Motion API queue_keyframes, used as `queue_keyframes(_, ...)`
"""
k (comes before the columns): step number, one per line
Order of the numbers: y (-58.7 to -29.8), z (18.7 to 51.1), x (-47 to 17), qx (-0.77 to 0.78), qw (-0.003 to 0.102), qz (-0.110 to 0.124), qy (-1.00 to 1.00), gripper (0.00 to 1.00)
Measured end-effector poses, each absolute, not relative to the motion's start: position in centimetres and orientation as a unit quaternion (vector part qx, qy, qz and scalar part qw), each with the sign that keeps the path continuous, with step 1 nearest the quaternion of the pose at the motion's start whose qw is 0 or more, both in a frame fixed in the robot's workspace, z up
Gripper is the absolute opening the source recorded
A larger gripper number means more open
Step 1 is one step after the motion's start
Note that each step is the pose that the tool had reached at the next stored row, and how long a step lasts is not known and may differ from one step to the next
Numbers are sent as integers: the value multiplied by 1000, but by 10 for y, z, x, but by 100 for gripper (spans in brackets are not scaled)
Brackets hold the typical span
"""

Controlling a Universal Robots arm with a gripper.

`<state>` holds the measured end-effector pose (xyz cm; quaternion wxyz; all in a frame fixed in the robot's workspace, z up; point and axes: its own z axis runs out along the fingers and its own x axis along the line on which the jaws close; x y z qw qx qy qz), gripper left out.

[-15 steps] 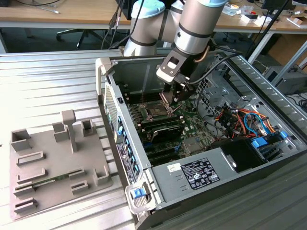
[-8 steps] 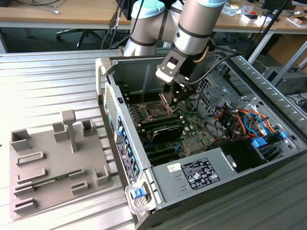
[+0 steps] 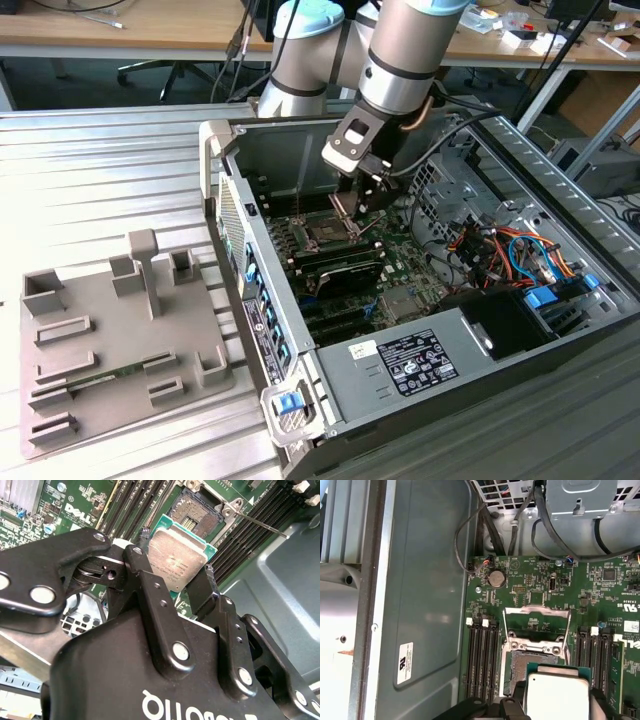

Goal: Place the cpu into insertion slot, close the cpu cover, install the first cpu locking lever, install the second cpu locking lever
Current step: 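Place the cpu into insertion slot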

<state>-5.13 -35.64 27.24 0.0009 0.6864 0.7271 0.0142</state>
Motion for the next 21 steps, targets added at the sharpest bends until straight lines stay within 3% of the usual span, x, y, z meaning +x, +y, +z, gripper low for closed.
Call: queue_keyframes(21, -355, 269, -52, 686, 1, 14, 727, 55)
